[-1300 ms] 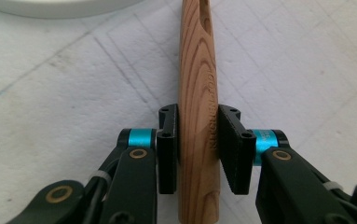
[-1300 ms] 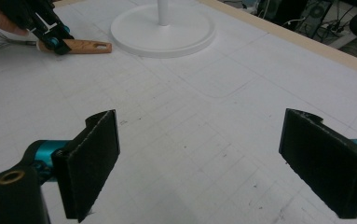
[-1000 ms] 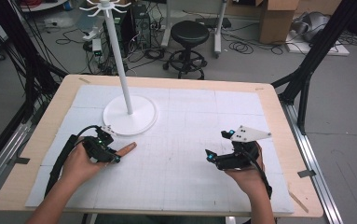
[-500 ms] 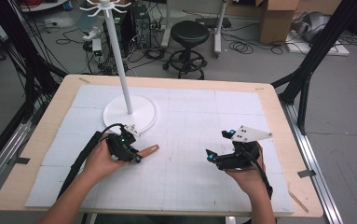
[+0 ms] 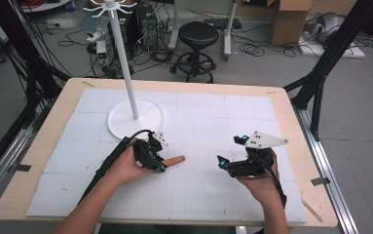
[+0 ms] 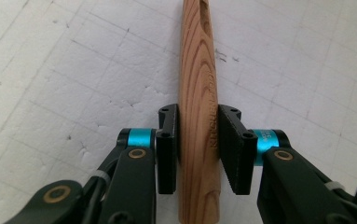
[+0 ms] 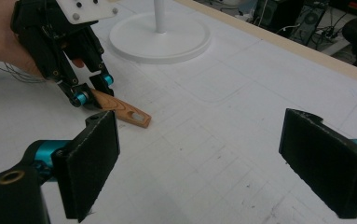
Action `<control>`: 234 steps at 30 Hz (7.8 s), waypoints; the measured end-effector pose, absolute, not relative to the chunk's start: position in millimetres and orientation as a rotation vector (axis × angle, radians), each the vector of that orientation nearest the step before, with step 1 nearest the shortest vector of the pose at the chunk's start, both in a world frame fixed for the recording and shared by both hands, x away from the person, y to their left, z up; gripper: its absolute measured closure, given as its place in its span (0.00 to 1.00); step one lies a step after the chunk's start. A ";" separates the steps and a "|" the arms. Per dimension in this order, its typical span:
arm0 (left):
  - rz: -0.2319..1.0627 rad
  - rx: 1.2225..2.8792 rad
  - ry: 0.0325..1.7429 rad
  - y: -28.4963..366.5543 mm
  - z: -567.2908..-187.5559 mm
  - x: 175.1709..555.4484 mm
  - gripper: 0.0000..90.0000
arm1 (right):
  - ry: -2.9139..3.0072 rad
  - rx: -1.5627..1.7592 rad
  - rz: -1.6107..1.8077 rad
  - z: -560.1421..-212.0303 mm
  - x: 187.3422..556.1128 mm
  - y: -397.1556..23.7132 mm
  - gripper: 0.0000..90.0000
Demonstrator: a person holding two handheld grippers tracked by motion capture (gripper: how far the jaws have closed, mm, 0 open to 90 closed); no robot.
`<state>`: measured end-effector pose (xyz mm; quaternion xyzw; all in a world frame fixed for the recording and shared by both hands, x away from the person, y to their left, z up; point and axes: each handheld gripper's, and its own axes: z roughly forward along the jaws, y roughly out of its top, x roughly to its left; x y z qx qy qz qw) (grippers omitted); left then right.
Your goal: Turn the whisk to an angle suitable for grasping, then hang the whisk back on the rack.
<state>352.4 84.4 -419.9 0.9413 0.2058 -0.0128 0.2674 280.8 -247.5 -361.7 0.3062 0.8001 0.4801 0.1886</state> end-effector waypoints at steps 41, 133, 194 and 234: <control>0.116 2.344 0.502 112.0 -383.1 338.8 0.17 | 2.230 0.889 1.374 -360.9 283.4 -253.7 0.12; 0.210 1.968 0.411 184.9 -267.7 337.0 0.79 | 2.231 0.867 1.374 -360.4 281.4 -252.8 0.12; 0.537 1.809 0.653 243.8 -158.6 391.5 0.79 | 2.225 0.884 1.378 -361.8 282.0 -256.9 0.12; 0.445 1.768 0.623 254.5 -174.9 381.8 0.41 | 2.226 0.884 1.377 -361.3 281.6 -256.5 0.12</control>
